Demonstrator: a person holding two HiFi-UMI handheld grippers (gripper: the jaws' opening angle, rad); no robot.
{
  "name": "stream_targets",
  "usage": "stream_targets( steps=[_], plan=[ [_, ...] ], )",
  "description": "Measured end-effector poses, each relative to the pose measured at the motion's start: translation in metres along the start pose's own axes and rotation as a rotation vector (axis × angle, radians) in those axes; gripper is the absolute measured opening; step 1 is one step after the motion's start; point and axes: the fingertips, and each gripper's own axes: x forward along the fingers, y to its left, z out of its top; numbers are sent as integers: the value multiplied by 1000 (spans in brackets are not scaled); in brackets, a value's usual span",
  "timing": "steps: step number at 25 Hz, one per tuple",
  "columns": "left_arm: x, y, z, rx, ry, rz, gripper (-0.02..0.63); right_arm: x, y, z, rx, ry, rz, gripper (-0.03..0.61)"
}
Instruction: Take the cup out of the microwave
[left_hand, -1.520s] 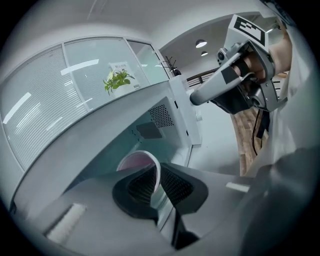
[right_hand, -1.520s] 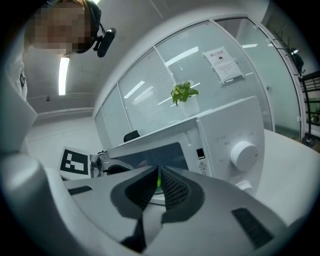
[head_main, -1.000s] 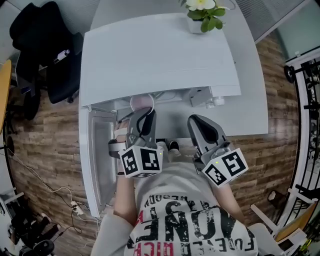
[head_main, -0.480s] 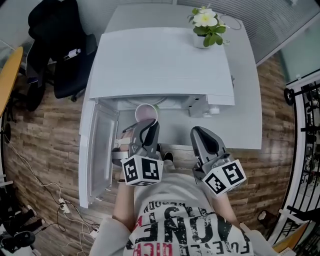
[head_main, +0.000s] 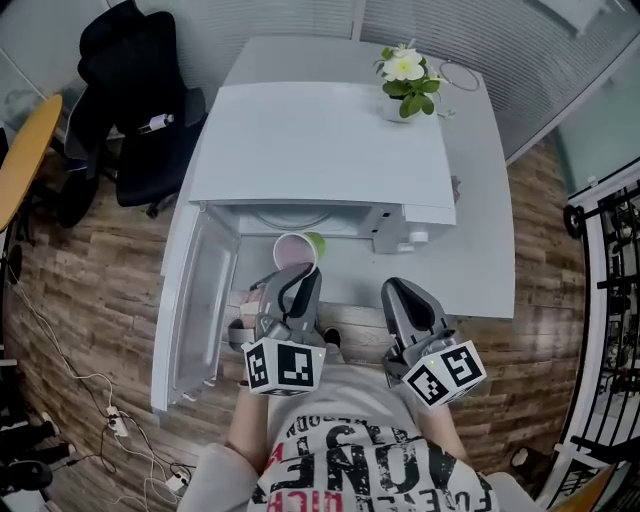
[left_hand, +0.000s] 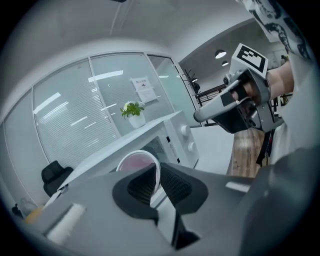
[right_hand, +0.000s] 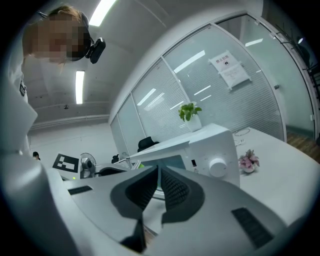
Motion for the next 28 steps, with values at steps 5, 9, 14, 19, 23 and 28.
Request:
stream_targets(
  steps=[5, 9, 14, 19, 23, 28],
  plan=[
    [-15, 4, 18, -52, -57, 40, 39, -8, -1, -1, -3, -7, -11, 26],
    [-23, 2, 25, -92, -93, 50, 39, -13, 1, 1, 15, -22, -5, 26],
    [-31, -2, 26, -196, -155, 37, 40, -16, 4, 2, 10, -27, 7, 26],
    [-42, 4, 39, -327, -219, 52, 39, -16, 9, 1, 11, -22, 26, 26],
    [-47, 3, 40, -373, -266, 43, 38, -14, 15, 2, 17, -27, 45, 26],
    [-54, 7, 43, -486, -301, 48, 38, -11, 18, 2, 7, -25, 48, 26]
  ],
)
